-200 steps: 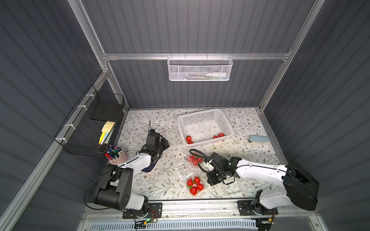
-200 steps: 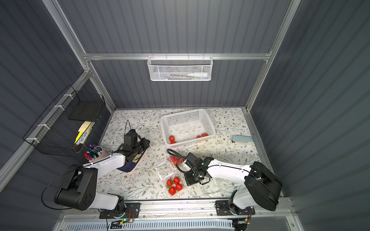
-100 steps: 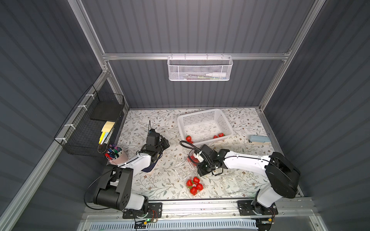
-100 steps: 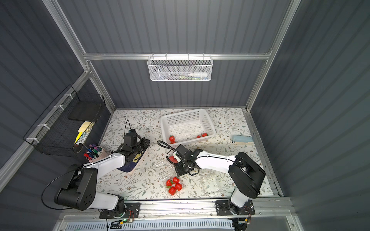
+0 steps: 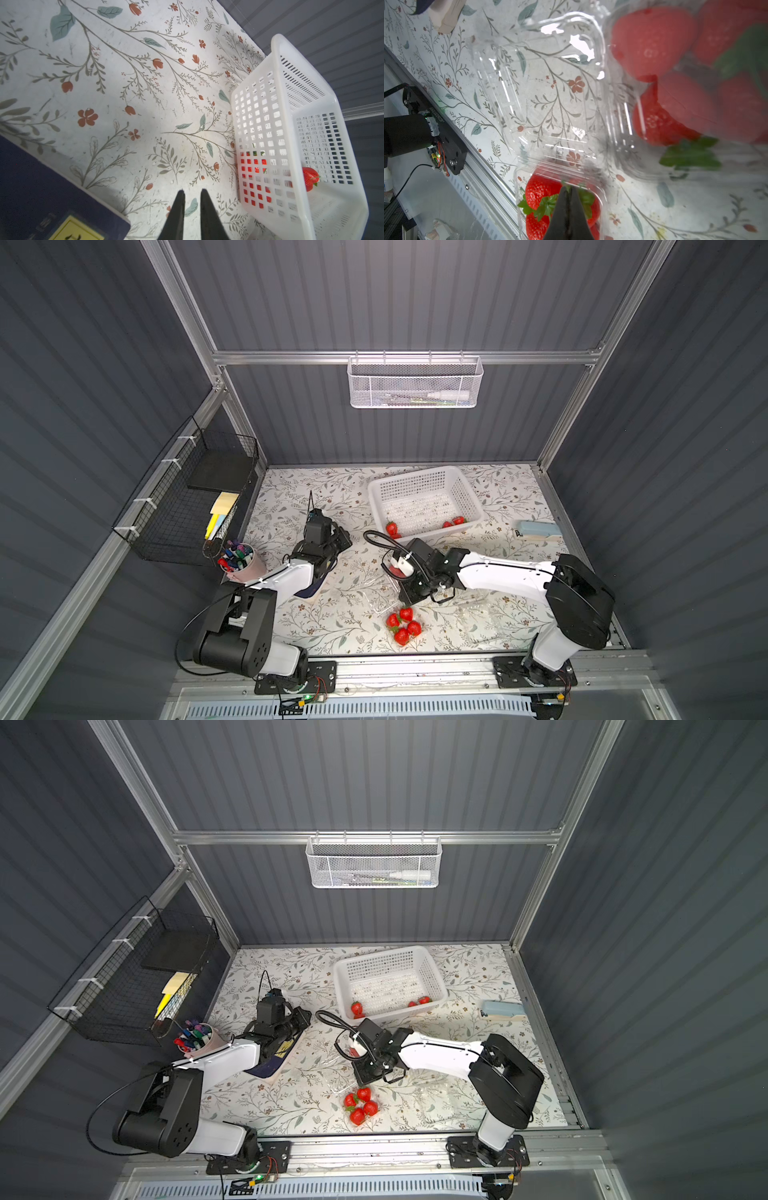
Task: Pack strawberries into containers
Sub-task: Adjust the packing box at the center of the board.
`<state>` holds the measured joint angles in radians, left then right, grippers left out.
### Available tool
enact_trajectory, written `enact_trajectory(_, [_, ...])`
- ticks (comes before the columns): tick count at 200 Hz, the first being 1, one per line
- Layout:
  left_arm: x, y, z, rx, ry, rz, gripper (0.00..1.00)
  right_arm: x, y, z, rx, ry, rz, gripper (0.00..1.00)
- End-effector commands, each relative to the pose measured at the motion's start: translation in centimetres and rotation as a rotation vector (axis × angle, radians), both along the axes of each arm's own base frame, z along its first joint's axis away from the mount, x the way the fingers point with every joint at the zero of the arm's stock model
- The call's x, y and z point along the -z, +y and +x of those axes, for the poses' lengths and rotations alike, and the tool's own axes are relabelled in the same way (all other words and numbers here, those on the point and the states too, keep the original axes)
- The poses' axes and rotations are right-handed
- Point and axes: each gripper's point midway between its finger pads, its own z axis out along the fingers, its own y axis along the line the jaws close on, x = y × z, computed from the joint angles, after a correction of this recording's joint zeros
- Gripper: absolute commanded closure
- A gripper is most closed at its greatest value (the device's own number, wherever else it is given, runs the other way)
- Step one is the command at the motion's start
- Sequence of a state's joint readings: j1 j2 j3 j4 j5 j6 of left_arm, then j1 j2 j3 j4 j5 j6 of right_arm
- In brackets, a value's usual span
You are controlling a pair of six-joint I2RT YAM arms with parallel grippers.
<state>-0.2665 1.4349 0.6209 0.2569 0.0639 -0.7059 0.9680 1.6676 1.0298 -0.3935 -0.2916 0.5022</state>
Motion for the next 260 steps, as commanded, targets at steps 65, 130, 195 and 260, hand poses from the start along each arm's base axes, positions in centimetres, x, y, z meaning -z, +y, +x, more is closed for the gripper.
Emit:
enact_trajectory(65, [1.2,-0.1,-1.1,0.019,0.0,-0.026,0.77,-0.6,2.0,-0.1,-0.021,0.026,0.039,0.97])
enact_trajectory(130, [2.7,-0.8,-1.5,0.037,0.018,-0.07,0.94,-3.2,-2.7,-2.2,0.038,0.014,0.014,0.97])
enact_trajectory(195, [4.6,-3.3,-3.0,0.091,0.053,-0.105,0.94,-0.7,-7.3,-12.8,-0.09,0.207,-0.058,1.0])
enact_trajectory(260, [5.0,-3.8,-3.1,0.091,0.049,-0.09,0.94,2.8,-9.2,-12.5,-0.053,0.108,-0.19,1.0])
